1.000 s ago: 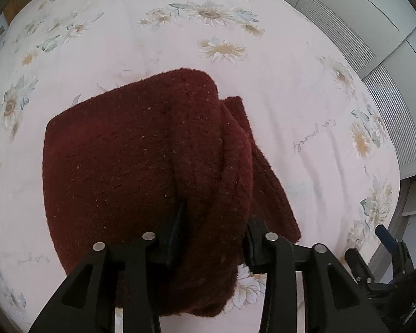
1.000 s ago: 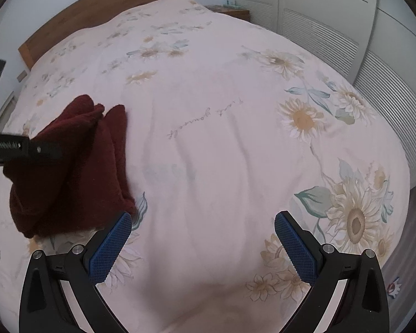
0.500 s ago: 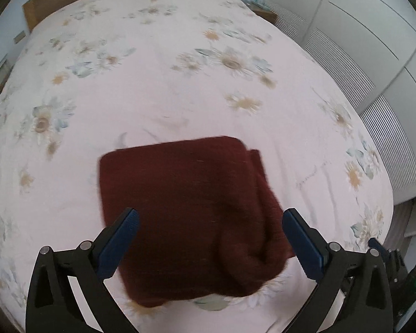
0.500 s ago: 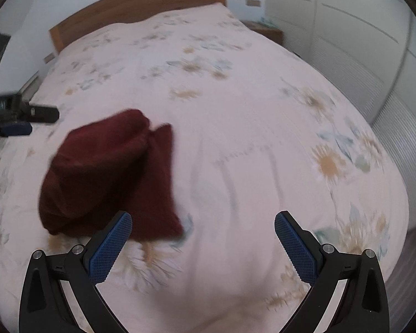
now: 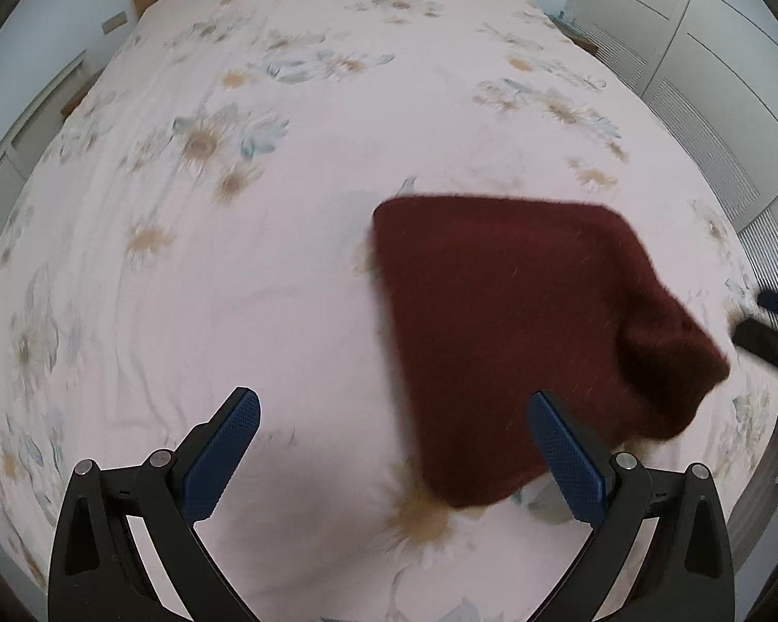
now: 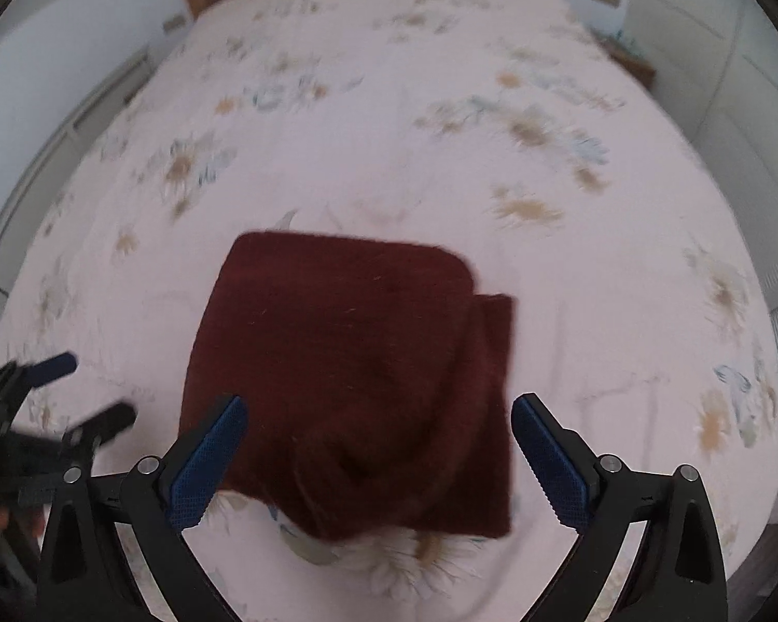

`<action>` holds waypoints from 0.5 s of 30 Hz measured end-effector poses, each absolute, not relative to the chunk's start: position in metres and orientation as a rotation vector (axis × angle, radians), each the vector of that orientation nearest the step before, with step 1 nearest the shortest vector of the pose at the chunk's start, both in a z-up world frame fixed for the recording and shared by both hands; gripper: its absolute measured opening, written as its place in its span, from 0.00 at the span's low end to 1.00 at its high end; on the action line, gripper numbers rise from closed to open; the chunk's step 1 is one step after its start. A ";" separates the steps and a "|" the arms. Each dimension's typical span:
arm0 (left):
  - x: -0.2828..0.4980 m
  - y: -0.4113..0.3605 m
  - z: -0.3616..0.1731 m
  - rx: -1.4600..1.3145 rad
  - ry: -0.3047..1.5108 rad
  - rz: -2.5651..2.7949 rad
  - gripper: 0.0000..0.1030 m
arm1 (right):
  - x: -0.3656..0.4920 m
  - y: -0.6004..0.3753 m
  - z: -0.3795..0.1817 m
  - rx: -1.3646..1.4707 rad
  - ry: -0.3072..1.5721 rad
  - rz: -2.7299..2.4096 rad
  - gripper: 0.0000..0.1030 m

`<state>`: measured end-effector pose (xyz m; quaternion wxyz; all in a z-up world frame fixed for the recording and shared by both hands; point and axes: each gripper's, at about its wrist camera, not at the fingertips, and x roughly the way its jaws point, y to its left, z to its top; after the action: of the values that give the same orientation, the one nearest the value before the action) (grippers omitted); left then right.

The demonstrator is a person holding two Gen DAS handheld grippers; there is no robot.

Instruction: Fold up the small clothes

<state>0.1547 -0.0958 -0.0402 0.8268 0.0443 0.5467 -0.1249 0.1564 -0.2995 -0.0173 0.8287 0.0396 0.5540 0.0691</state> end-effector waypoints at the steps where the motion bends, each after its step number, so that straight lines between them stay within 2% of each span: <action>1: 0.152 -0.092 -0.041 0.092 1.164 -0.266 0.99 | 0.162 -0.294 -0.026 0.088 1.199 0.153 0.95; 5: 0.137 -0.080 -0.046 0.092 1.161 -0.274 0.99 | 0.167 -0.291 -0.068 0.117 1.306 0.130 0.85; 8: 0.132 -0.078 -0.050 0.080 1.162 -0.281 0.99 | 0.159 -0.301 -0.087 0.115 1.351 0.098 0.72; 10: 0.131 -0.079 -0.055 0.075 1.174 -0.295 0.99 | 0.150 -0.311 -0.096 0.144 1.365 0.104 0.59; 11: 0.129 -0.080 -0.057 0.073 1.179 -0.299 0.99 | 0.145 -0.317 -0.099 0.171 1.371 0.107 0.56; 13: 0.129 -0.080 -0.060 0.062 1.184 -0.301 0.99 | 0.138 -0.328 -0.104 0.219 1.372 0.124 0.42; 15: 0.128 -0.081 -0.064 0.051 1.190 -0.298 0.99 | 0.134 -0.333 -0.105 0.262 1.362 0.142 0.36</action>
<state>0.1284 -0.0809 -0.0636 0.8173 0.0239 0.5585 -0.1398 0.1336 -0.3328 -0.1047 0.7668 0.1207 0.6270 0.0654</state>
